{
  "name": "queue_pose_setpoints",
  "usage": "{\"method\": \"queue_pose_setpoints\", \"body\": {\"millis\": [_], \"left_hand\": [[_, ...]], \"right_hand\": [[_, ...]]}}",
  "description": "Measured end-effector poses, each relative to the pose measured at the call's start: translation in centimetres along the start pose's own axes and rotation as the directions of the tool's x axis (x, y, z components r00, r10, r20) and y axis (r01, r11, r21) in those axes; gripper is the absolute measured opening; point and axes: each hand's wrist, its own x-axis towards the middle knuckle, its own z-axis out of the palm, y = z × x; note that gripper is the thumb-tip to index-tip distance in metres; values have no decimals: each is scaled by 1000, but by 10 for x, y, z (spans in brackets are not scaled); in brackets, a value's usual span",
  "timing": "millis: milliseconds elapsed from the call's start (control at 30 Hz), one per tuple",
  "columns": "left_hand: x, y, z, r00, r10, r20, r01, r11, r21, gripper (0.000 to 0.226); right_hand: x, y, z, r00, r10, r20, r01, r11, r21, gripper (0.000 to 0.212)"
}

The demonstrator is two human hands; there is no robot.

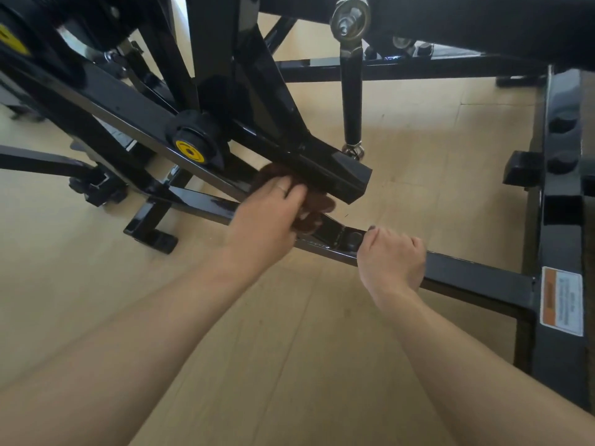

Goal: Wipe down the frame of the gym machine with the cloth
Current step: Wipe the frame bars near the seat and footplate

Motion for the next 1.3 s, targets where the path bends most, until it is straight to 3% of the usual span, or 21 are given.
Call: {"method": "queue_pose_setpoints", "body": {"millis": [133, 267, 367, 433, 567, 633, 700, 767, 933, 1033, 1167, 1300], "left_hand": [[8, 51, 29, 986, 84, 142, -78, 996, -48, 55], [14, 47, 16, 992, -63, 109, 87, 970, -229, 48], [6, 28, -6, 997, -75, 13, 75, 958, -278, 50], [4, 16, -20, 990, -8, -143, -26, 972, -233, 54], [24, -2, -40, 898, 161, -410, -178, 984, -4, 50], [36, -2, -37, 894, 228, -386, -192, 973, 131, 49], [42, 7, -22, 932, 237, -273, -180, 959, 218, 56], [41, 16, -9, 961, 201, -190, -163, 967, 198, 60], [44, 17, -14, 972, 195, -132, -177, 975, 136, 57], [49, 8, -37, 955, 238, -178, -166, 924, 346, 50], [61, -21, -93, 875, 222, -431, 10, 881, 474, 38], [58, -21, -80, 904, 234, -357, 11, 823, 568, 35]], "right_hand": [[-1, 5, -4, 999, -32, 8, 32, 999, 35, 34], [6, 5, -13, 993, 77, 88, -87, 989, 117, 45], [10, 3, -15, 983, 125, 134, -144, 979, 143, 62], [8, 4, -13, 987, 114, 109, -128, 984, 127, 66], [3, 1, -10, 993, 104, 60, -111, 986, 122, 60], [3, -1, -12, 993, 98, 60, -104, 988, 117, 58], [3, 0, -13, 995, 72, 75, -79, 993, 88, 58], [5, 2, -15, 993, 67, 99, -76, 993, 90, 62], [7, 7, -17, 991, 29, 131, -36, 998, 52, 56], [5, 6, -20, 991, 31, 127, -36, 999, 39, 49], [4, 4, -20, 990, 75, 118, -92, 986, 138, 36], [5, 3, -14, 992, 86, 97, -100, 983, 153, 47]]}}
